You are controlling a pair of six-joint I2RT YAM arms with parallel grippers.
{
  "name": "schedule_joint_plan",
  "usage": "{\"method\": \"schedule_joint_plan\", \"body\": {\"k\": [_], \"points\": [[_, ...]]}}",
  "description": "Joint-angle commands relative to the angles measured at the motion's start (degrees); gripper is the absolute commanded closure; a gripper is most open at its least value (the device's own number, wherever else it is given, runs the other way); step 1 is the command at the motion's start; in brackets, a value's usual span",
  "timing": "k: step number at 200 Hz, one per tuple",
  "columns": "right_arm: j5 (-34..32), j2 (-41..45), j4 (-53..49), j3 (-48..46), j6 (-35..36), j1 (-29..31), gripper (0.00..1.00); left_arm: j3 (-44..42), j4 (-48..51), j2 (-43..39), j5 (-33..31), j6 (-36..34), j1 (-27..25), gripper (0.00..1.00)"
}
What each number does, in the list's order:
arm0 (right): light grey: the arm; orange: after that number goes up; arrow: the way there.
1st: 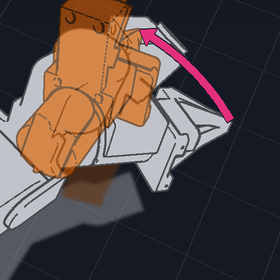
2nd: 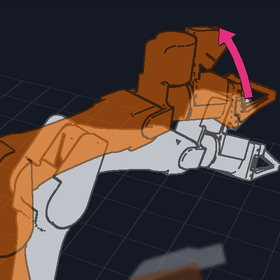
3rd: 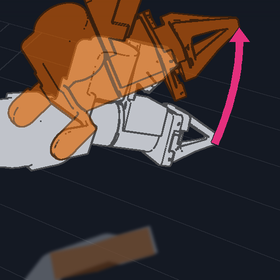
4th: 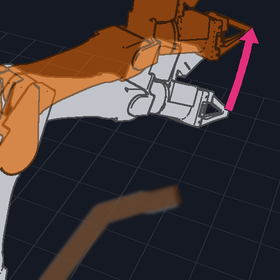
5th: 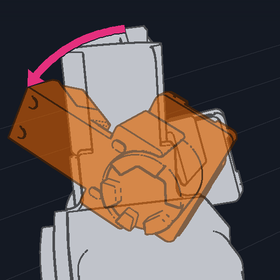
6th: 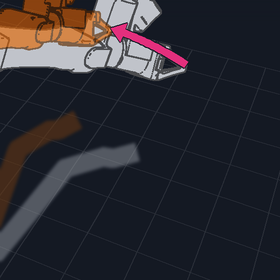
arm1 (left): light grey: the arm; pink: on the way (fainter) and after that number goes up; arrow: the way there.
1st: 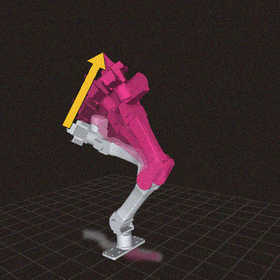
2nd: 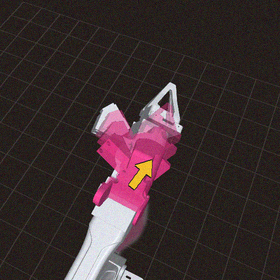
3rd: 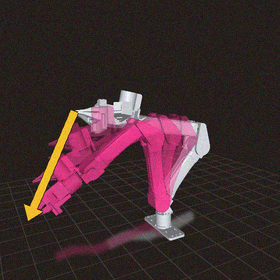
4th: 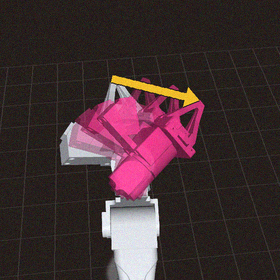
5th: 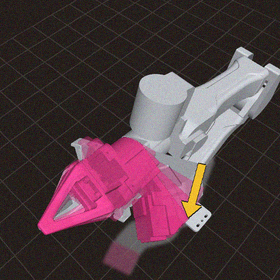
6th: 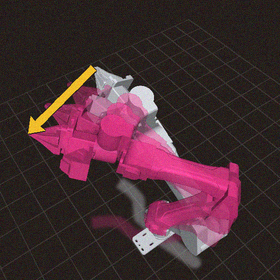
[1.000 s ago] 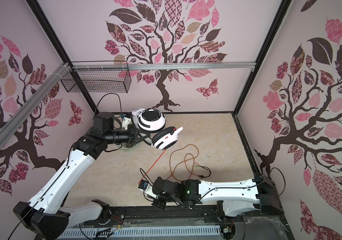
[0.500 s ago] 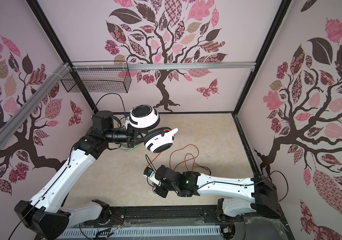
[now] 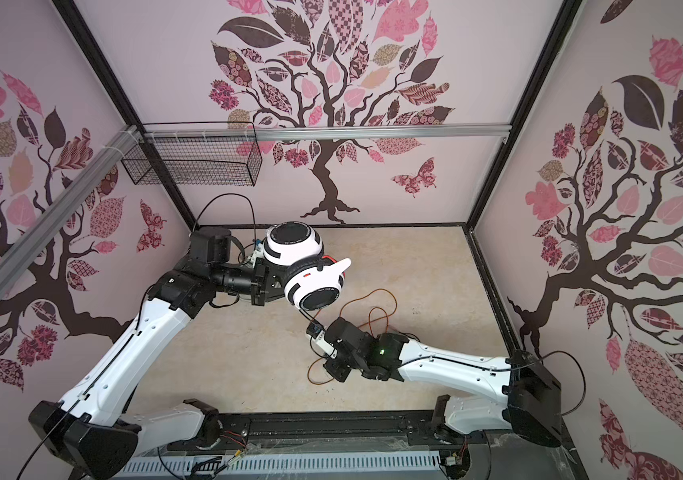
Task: Wrap the headphones
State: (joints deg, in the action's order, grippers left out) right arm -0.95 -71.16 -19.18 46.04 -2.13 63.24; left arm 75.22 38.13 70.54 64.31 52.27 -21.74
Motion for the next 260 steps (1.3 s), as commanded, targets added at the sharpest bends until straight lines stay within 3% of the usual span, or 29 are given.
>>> {"method": "schedule_joint_plan", "body": {"k": [1, 68, 127, 156, 188, 223, 260], "points": [[0.7, 2.9, -4.0, -1.9, -0.1, -1.4, 1.0, 3.1, 2.9, -1.6, 2.7, -3.8, 0.3, 1.0], [2.0, 5.5, -2.1, -5.2, -0.3, -7.7, 1.0, 5.6, 8.4, -2.8, 2.2, -6.4, 1.0, 1.0], [9.8, 0.9, 0.0, -3.6, 0.2, -7.3, 1.0, 5.0, 3.6, -3.1, 1.9, -3.0, 1.1, 1.0], [9.6, -3.8, -0.2, 0.8, 1.1, -3.7, 1.0, 6.0, 0.4, -2.0, 0.7, -1.3, 1.1, 1.0], [8.7, -8.2, -0.7, 5.6, 1.5, 1.6, 1.0, 11.1, 4.2, 1.0, -4.8, -5.2, 1.1, 1.0], [8.8, -8.5, -1.8, 7.0, 1.2, 5.2, 1.0, 17.9, 15.2, 5.8, -16.4, -14.3, 1.1, 1.0], [9.1, -7.6, -4.6, 8.6, 1.4, 7.7, 1.0, 18.1, 16.6, 7.4, -24.4, -17.8, 1.1, 1.0]]}}
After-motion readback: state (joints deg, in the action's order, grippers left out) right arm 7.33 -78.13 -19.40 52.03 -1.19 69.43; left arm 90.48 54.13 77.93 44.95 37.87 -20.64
